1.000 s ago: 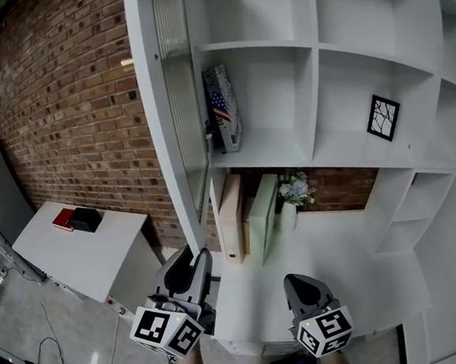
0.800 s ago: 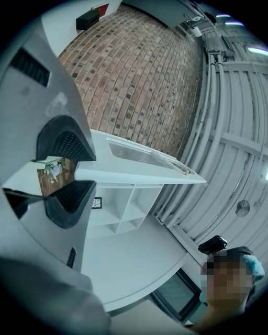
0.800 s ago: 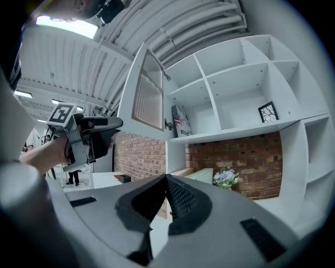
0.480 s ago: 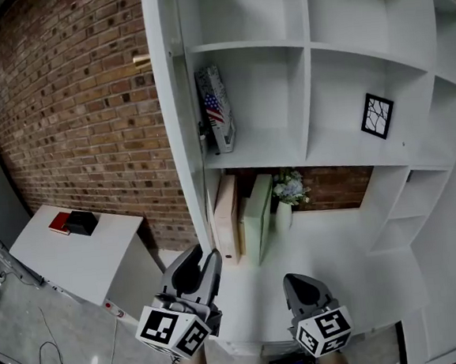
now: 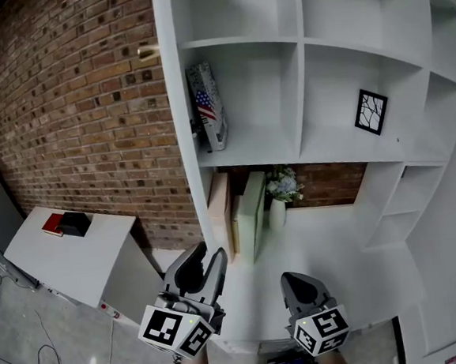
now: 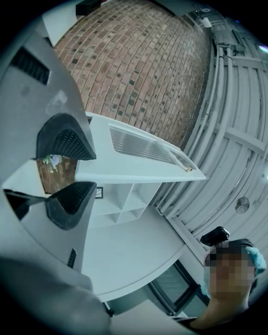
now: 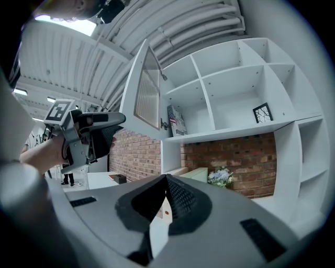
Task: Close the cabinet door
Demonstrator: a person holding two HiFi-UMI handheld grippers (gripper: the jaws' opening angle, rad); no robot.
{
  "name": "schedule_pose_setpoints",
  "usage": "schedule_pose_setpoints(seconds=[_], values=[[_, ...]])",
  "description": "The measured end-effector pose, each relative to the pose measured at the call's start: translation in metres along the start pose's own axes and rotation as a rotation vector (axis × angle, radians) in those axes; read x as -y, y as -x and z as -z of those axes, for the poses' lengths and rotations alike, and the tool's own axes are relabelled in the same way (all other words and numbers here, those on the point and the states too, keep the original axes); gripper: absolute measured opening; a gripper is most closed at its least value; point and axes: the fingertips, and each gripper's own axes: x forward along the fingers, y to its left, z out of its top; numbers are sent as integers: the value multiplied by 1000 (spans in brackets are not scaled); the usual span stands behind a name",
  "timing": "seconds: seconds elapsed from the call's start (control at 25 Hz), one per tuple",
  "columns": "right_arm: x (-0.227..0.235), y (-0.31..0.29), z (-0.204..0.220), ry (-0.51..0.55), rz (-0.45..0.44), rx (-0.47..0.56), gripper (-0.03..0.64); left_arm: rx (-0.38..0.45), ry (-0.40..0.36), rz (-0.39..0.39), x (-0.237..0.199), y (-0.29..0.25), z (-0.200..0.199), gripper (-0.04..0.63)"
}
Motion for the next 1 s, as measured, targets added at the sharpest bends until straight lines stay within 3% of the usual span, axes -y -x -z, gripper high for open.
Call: schedule_pose_setpoints(seconds=[1.0], values=[[40,20,6,-12,92,-11,2,-4,-59,56,30,-35,13,144]])
